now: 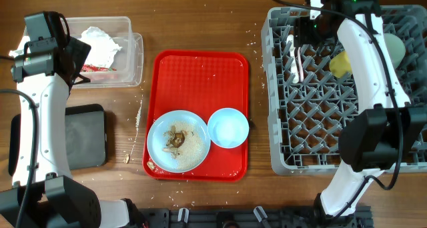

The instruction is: Sort waste into correct bins and load items into the dishwasher rack

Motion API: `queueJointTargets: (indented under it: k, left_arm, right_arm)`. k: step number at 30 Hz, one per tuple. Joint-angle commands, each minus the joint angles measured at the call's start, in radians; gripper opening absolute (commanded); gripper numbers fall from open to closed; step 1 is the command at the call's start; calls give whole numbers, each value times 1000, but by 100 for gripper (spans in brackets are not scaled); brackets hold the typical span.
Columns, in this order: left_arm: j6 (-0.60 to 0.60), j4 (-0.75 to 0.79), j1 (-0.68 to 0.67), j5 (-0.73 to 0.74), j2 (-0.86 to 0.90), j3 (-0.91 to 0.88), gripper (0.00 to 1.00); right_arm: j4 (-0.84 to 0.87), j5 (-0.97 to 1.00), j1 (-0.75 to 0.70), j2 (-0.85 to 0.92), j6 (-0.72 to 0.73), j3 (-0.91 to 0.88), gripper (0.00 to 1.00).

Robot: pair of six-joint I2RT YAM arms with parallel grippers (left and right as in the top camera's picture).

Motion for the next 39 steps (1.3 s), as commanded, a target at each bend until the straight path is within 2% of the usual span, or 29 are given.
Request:
queueJointTargets:
  k: [1, 2, 3, 4, 5, 9, 11, 12, 13, 16, 18, 19, 21, 22, 24, 26, 28, 29, 30, 31, 33, 35, 39]
  left_arm:
    - [6, -32, 7, 117, 0, 3, 100]
    - [16, -40, 6, 224, 0, 3, 100]
    - [93, -34, -3, 336, 0, 3, 100]
    - [183, -32, -29, 438, 0, 3, 100]
    - [228, -47, -68, 475, 0, 3, 100]
    - [267, -140, -311, 453, 0, 3, 98]
    - [267, -130, -427, 453, 4, 1, 83]
    - [267, -130, -483, 441, 14, 1, 80]
    - [267, -130, -534, 423, 29, 1, 80]
    - [267, -114, -691, 332, 101, 1, 90]
    - [259, -104, -732, 230, 125, 1, 93]
    - [228, -96, -733, 163, 124, 1, 92]
    - [143, -93, -693, 52, 94, 14, 92]
    - [85, -89, -632, -8, 59, 28, 94]
    - [71, -36, -465, -21, 4, 32, 100]
    - [35, -27, -299, -13, -2, 31, 100]
    - [20, -45, -153, 13, 8, 31, 100]
    - [20, -45, -87, 13, 11, 31, 100]
    - [19, -45, -50, 13, 13, 31, 100]
    - [20, -45, -27, 13, 13, 31, 100]
    - [20, -67, 19, 13, 13, 31, 100]
    - [20, -71, 26, 13, 13, 31, 100]
    - [20, -76, 26, 13, 13, 31, 100]
  right_arm:
    - [-16, -43, 3, 13, 45, -8, 85]
    - [-14, -82, 3, 13, 63, -6, 87]
    - [-5, -112, 3, 13, 93, -4, 89]
    - [11, -115, 3, 13, 130, 0, 98]
    - [26, -115, 3, 13, 145, 2, 100]
    - [108, -123, -5, 12, 200, 8, 100]
    - [121, -143, -5, 11, 200, 16, 100]
    - [140, -142, -5, 11, 200, 16, 100]
    - [149, -141, -5, 11, 200, 16, 100]
    - [158, -166, -5, 11, 177, 16, 100]
    - [132, -306, -5, 2, 64, 16, 100]
    - [101, -446, -2, -11, -50, 16, 98]
    - [53, -570, 19, -32, -95, 16, 95]
    - [-9, -590, 55, -37, -91, 16, 93]
    - [-133, -534, 157, -37, -26, 5, 92]
    - [-215, -379, 299, -35, 80, 5, 92]
    - [-229, -174, 460, -35, 236, 5, 93]
    - [-218, -39, 559, -34, 392, 5, 84]
    - [-213, 10, 608, -31, 504, 5, 77]
    - [-211, 18, 647, -27, 578, 5, 70]
    - [-219, 18, 715, -4, 808, 4, 69]
    - [-223, 17, 736, 10, 918, -13, 70]
    - [-108, 1, 751, 14, 1210, -214, 70]
